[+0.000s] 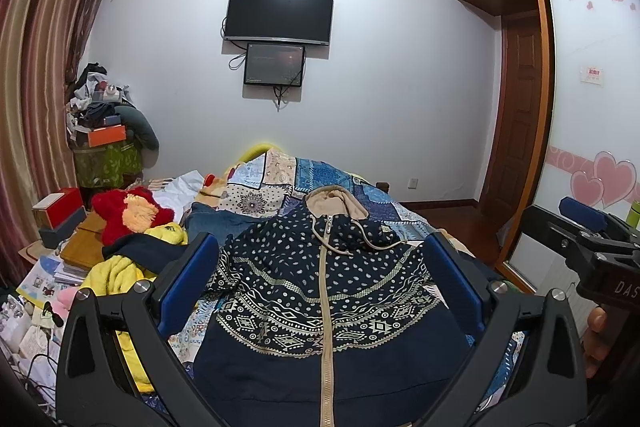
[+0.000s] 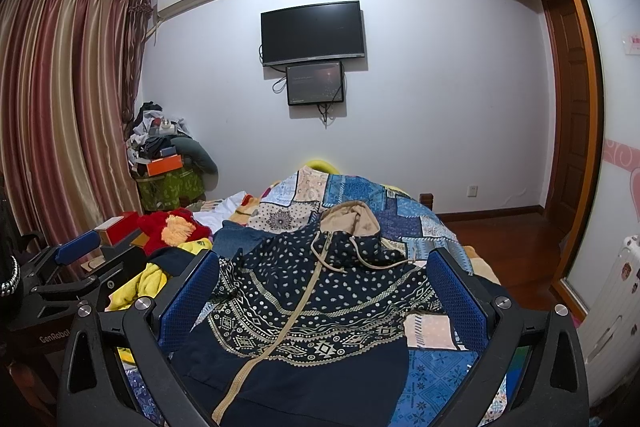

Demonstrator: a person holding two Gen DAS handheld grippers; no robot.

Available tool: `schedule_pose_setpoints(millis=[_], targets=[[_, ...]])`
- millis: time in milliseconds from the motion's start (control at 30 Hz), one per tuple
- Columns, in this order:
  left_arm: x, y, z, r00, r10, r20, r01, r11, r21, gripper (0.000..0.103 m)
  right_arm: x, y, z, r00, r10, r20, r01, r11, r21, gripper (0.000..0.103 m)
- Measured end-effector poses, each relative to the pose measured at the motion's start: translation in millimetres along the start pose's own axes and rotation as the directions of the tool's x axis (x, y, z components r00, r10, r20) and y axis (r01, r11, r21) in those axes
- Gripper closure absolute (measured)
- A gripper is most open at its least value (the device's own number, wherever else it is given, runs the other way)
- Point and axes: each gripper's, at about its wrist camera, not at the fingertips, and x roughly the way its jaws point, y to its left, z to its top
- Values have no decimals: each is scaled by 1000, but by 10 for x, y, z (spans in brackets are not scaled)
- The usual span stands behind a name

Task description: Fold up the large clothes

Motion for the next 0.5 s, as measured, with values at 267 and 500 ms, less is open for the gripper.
schedule_pose_setpoints(millis=[267, 500], targets=[[-1, -5, 2, 1000, -3, 0, 3, 1000, 2, 0, -6, -5, 5, 1000, 0, -1, 0, 1000, 2, 0], [-1, -8, 0, 1000, -1, -1, 2, 1000, 11, 0, 1, -8, 2, 1000, -1, 1, 1, 1000, -1, 0]])
